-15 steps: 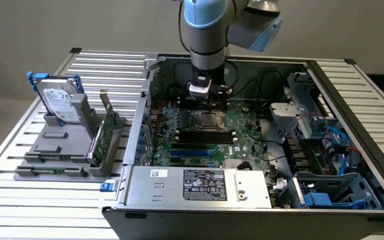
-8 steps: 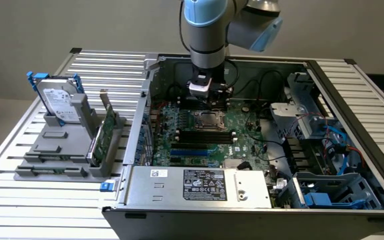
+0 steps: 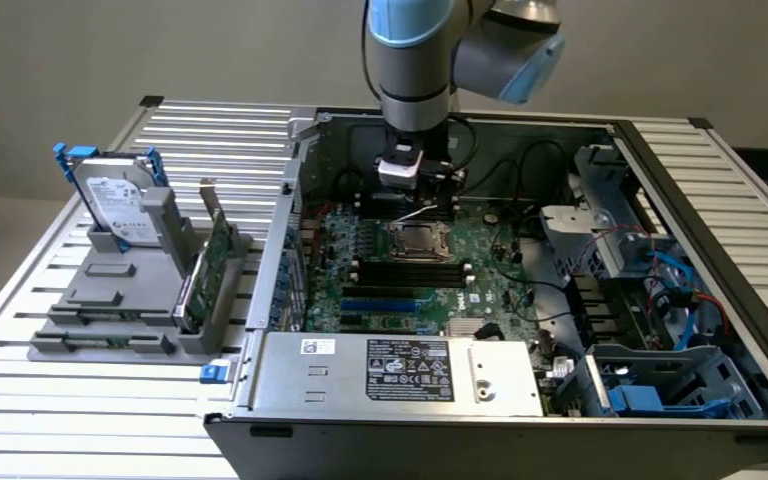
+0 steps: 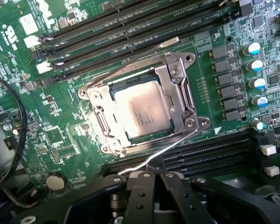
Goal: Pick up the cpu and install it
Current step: 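Install the first cpu locking lever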
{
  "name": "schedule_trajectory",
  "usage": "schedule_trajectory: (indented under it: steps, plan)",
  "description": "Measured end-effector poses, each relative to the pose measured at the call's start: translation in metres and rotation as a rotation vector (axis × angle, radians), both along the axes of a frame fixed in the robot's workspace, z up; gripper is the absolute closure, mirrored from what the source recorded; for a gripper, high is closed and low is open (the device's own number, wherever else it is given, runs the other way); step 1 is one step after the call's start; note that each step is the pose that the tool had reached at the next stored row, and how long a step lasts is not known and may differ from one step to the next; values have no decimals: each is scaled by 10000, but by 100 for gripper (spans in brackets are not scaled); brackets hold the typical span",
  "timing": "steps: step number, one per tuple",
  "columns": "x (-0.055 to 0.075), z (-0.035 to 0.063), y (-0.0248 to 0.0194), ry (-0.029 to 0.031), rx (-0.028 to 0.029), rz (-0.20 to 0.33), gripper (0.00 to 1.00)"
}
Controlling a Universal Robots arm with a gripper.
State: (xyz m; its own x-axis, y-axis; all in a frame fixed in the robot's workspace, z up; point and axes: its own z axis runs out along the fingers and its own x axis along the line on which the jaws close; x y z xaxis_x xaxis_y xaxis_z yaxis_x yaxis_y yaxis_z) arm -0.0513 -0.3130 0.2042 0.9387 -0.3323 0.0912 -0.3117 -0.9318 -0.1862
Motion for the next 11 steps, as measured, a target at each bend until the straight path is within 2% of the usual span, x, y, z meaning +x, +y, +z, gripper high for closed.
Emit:
schedule_trajectory:
  steps: [4, 8, 11]
  plan:
    - [-1, 31, 14, 1, -10, 0, 89]
    - [-56, 140, 15, 10, 15, 0, 89]
    - [-117, 181, 15, 77, 71, 0, 89]
